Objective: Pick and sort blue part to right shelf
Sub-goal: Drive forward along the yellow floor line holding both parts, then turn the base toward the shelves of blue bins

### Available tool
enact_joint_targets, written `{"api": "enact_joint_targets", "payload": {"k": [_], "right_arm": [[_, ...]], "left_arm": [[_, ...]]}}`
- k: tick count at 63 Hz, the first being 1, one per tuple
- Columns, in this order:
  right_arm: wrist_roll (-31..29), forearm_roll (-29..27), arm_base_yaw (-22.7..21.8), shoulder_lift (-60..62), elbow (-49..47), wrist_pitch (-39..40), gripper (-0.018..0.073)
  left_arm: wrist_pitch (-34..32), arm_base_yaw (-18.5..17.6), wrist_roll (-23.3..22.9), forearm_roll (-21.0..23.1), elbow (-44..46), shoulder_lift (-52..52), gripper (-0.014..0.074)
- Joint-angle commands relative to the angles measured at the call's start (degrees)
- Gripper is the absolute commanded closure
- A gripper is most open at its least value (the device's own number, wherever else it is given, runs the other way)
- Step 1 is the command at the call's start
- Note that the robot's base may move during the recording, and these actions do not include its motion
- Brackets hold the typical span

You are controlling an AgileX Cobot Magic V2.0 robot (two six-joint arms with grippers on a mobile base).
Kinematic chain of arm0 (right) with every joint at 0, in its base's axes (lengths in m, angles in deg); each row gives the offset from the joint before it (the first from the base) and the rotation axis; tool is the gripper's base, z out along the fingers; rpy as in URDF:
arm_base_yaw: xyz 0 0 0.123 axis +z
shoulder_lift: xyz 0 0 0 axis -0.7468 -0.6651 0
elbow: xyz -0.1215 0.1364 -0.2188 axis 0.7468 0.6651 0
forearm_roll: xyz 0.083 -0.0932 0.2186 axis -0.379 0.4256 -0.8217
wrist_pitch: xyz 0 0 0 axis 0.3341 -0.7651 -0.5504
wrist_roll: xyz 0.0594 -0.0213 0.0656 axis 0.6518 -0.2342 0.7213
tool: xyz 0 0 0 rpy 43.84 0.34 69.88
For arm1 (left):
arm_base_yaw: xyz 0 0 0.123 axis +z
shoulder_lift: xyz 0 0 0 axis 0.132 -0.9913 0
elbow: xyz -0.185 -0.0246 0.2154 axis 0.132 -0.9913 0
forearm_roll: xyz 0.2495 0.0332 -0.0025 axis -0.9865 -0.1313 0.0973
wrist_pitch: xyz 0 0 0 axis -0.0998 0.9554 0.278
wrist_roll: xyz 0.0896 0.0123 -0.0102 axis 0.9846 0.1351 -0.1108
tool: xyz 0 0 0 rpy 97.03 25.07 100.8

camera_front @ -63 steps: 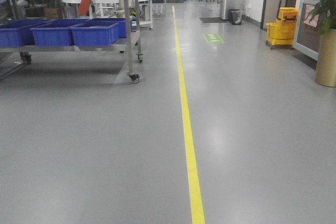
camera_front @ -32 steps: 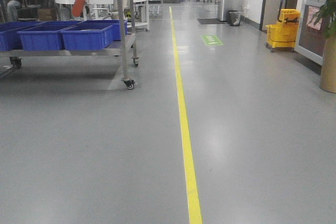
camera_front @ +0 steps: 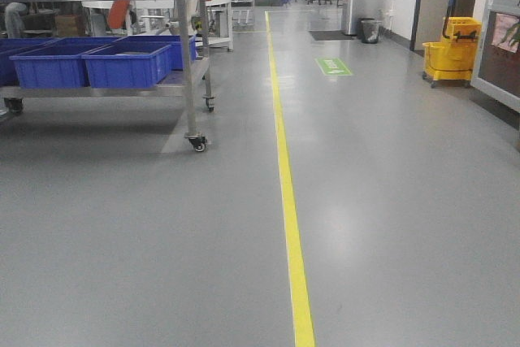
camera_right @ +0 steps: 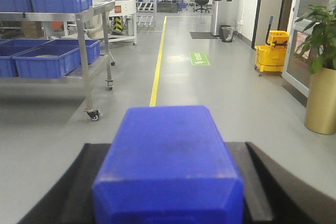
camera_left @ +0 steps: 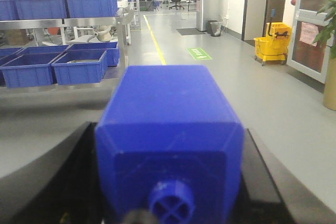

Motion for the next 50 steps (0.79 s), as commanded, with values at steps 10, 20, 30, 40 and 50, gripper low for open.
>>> {"api": "enact_joint_targets", "payload": {"k": [10, 20, 30, 40, 50], "right_arm": [[-0.35, -0.10, -0.39, -0.49, -1.81, 5.20, 0.0125], [-0.35, -0.10, -0.39, -0.49, -1.81, 5.20, 0.0125], [-0.35, -0.10, -0.39, -0.49, -1.81, 5.20, 0.0125], [-0.35, -0.10, -0.39, -0.49, -1.81, 5.20, 0.0125], [-0.35, -0.10, -0.39, -0.49, -1.81, 5.20, 0.0125]], "left_arm": [[-5.15, 0.09, 0.15, 0.18, 1.80, -0.63, 0.0212], [-5.15, 0.09, 0.15, 0.18, 1.80, -0.63, 0.0212], [-5.15, -0.04, 0.15, 0.18, 1.80, -0.63, 0.0212], [-5.15, -0.04, 0.15, 0.18, 1.80, -0.63, 0.0212], [-5.15, -0.04, 0.15, 0.18, 1.80, -0.63, 0.0212]]}}
